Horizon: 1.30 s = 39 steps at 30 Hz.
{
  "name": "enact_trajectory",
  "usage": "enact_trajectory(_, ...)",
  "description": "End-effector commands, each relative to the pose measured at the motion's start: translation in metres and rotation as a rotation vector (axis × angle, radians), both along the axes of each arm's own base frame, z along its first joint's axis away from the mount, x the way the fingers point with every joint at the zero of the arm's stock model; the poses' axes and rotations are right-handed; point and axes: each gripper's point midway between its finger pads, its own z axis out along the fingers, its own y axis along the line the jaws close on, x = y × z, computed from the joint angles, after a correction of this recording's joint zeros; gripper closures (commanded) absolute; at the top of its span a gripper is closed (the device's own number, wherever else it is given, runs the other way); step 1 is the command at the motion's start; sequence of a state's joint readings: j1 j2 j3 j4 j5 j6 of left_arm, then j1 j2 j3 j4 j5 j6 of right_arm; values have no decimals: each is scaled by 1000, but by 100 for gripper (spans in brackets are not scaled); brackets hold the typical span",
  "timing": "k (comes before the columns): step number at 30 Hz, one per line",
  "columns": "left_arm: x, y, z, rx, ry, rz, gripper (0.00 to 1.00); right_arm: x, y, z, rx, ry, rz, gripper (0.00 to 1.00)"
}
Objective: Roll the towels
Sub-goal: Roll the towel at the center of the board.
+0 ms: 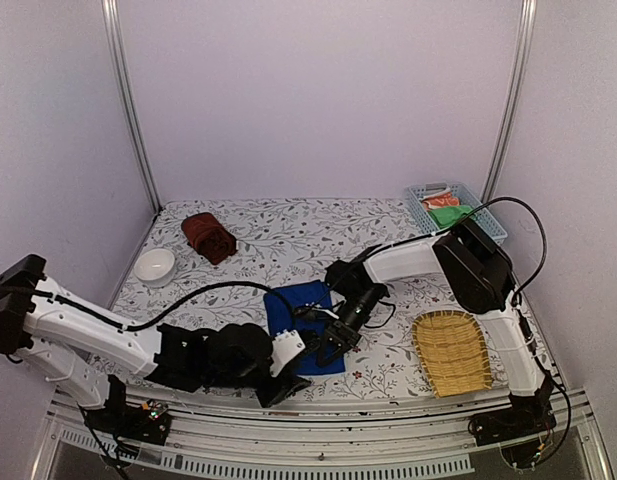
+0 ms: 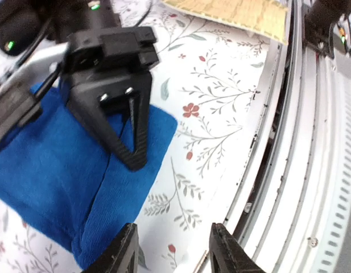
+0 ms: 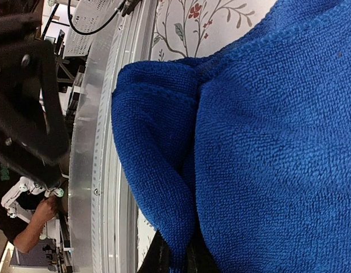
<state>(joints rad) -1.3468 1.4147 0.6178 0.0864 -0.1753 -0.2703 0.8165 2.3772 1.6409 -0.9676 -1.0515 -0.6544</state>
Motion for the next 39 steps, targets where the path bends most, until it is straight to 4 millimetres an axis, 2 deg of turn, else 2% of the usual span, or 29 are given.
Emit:
enact_trajectory(1,-1,-9,-21,307,-307,-201,55,-6,-20,-35,-134,17,18,97)
enact_trajectory(5,5,-11,-33,378,-391,-252,55,-6,-20,-35,-136,21,16,97)
enact_trajectory(12,16,-9,-46,440,-447,-232,55,-7,-19,-35,-129,35,14,97)
enact_trajectory(15,20,-10,-40,424,-467,-209,55,-8,-19,-35,-130,39,15,97)
enact_trajectory(19,20,-13,-20,361,-505,-218,55,-8,-19,-36,-129,40,16,97)
enact_trajectory(22,26,-11,-21,368,-501,-219,55,-8,-19,-36,-127,43,16,97)
enact_trajectory(27,30,-10,-33,381,-456,-235,57,-9,-18,-36,-126,52,14,97)
enact_trajectory(33,37,-2,-61,452,-385,-226,60,-10,-19,-36,-125,57,13,97)
enact_trajectory(37,34,3,-77,502,-350,-246,66,-10,-18,-35,-119,69,10,97)
enact_trajectory(39,32,2,-81,510,-342,-258,73,-10,-18,-34,-118,69,11,96)
